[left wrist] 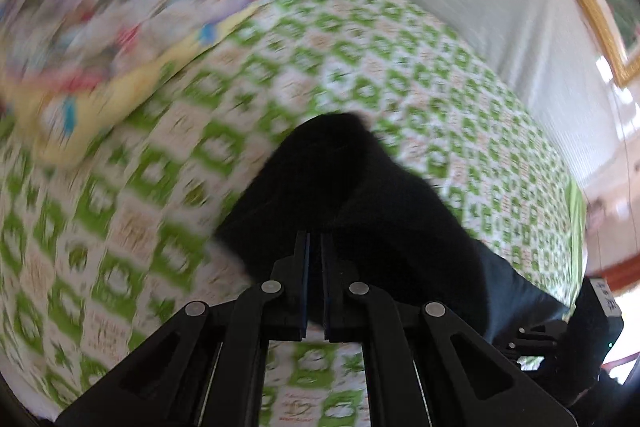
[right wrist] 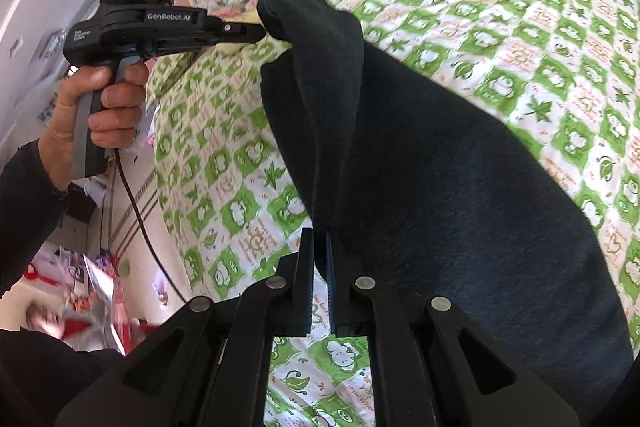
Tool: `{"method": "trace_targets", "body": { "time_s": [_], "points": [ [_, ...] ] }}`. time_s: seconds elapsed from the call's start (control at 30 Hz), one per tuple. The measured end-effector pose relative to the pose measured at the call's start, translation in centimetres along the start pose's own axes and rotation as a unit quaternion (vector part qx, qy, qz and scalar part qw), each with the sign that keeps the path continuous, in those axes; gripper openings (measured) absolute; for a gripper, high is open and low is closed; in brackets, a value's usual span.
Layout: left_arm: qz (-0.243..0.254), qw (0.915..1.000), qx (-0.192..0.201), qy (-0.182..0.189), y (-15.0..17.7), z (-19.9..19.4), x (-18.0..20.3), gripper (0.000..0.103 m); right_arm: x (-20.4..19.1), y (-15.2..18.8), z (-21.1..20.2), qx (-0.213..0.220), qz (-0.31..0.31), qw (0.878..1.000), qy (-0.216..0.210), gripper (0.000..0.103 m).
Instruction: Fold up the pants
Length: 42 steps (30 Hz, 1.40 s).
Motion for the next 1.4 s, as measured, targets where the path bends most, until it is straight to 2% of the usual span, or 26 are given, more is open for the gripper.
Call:
{"method": "trace_targets", "body": {
  "time_s": [0.17,0.4,0.47,0.53,0.63,0.77,0.93,1.13,1.27,1.4],
  "points": [
    [-0.066,0.9978,0.002,-0.003,1.8,0.2,-3.7,0.003,-0.5,0.3,1.1,-0.017,0.000,1.000,-0.011,0.007],
    [-0.108,0.9934,0.014,0.035,3.8,-1.5,-3.6,0.005,-2.5,0.8,2.4,-0.037,-0.018,0.999,-0.024,0.007],
    [-0.116,0.9921,0.009,0.047,4.1,-1.2,-3.2,0.015,-2.5,0.7,2.2,-0.034,-0.016,0.999,-0.026,0.007],
    [-0.127,0.9904,0.003,0.055,4.1,-0.8,-2.8,0.033,-2.4,0.5,1.9,-0.029,-0.013,0.999,-0.025,0.007],
    [-0.141,0.9884,-0.005,0.055,3.6,0.1,-2.4,0.055,-1.6,-0.1,0.9,-0.012,0.005,1.000,-0.014,0.011],
    [-0.156,0.9867,-0.019,0.042,2.9,1.2,-1.9,0.064,0.3,-1.1,-1.0,0.020,0.036,0.999,0.004,0.045],
    [-0.162,0.9859,-0.032,0.028,2.6,2.4,-1.9,0.066,3.9,-2.7,-3.7,0.066,0.087,0.994,0.027,0.045],
    [-0.163,0.9857,-0.043,-0.002,2.3,3.5,-2.2,0.066,9.1,-4.2,-4.9,0.107,0.164,0.979,0.059,0.045],
    [-0.162,0.9856,-0.047,-0.007,2.3,4.0,-2.5,0.066,12.0,-4.7,-4.0,0.114,0.208,0.969,0.069,0.045],
    [-0.161,0.9854,-0.055,-0.005,2.7,4.8,-2.5,0.066,13.7,-5.5,-2.0,0.089,0.214,0.970,0.080,0.045]
  ]
}}
Point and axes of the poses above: each gripper's, at about its wrist camera, not at the fingertips, and z roughly the way its jaws point, x to its right, y to its underside, the point moved 1 cm from there along z, roughly the way its jaws point, and after that the axes turned 2 degrees about -y, right-handed, at the moved point
